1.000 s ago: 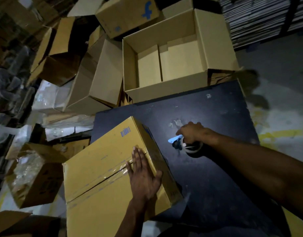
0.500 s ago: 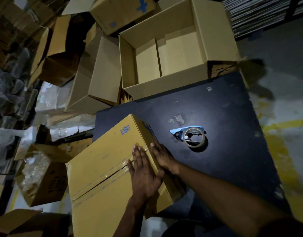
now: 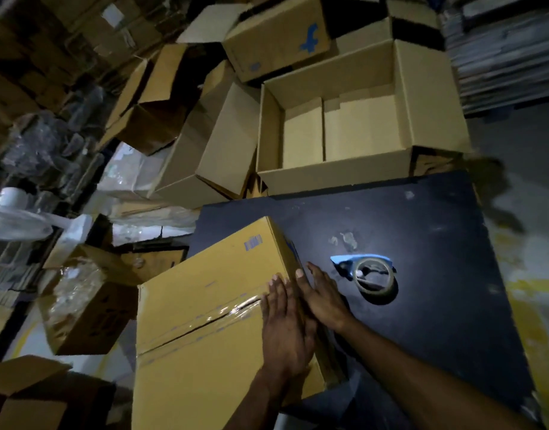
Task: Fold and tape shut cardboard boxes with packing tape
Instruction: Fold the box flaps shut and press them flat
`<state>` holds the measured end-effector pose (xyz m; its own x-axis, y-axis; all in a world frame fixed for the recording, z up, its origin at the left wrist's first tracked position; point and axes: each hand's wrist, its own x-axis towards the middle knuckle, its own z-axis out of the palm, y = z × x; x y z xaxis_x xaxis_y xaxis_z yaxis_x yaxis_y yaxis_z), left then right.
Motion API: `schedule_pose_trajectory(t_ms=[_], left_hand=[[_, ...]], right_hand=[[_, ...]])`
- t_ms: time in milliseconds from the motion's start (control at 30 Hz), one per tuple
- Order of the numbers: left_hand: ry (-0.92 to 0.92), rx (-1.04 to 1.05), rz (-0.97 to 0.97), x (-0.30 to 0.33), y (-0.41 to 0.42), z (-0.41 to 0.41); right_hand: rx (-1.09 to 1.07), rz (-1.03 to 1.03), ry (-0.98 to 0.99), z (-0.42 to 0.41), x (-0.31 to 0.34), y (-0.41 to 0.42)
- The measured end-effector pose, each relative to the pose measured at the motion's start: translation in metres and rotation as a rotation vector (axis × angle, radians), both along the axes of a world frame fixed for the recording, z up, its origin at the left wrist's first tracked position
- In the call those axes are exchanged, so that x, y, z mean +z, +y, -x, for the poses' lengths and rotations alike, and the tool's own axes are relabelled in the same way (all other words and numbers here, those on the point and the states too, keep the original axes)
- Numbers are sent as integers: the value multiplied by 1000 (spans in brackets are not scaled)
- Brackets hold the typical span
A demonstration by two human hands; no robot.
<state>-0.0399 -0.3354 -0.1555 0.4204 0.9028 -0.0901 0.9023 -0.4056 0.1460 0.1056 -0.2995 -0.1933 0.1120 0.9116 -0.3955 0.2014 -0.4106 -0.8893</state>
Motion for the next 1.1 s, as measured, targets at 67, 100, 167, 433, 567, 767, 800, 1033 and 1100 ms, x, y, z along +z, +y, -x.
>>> schedule_pose_trajectory(t_ms=[67, 100, 167, 433, 567, 767, 800, 1033, 1100], left_hand=[[-198, -17, -11, 4, -3, 1], [-287, 8, -5, 8, 0, 5], [-296, 64, -24, 16, 7, 23], [129, 7, 147, 16, 12, 92], [63, -43, 131, 30, 15, 117], [-45, 143, -25, 15, 24, 252], [-23, 146, -9, 11, 27, 272], [-119, -19, 71, 8, 35, 313], [-356, 75, 1, 12, 37, 331]], right_hand=[[-17, -72, 45, 2, 16, -1], [-25, -99, 42, 4, 22, -1], [-6, -125, -30, 9, 28, -1], [132, -86, -498, 31, 39, 7], [15, -135, -885, 60, 68, -5], [218, -486, -962, 159, 88, 2], [291, -508, -970, 177, 85, 5], [558, -663, -940, 252, 62, 3], [480, -736, -825, 271, 70, 4]])
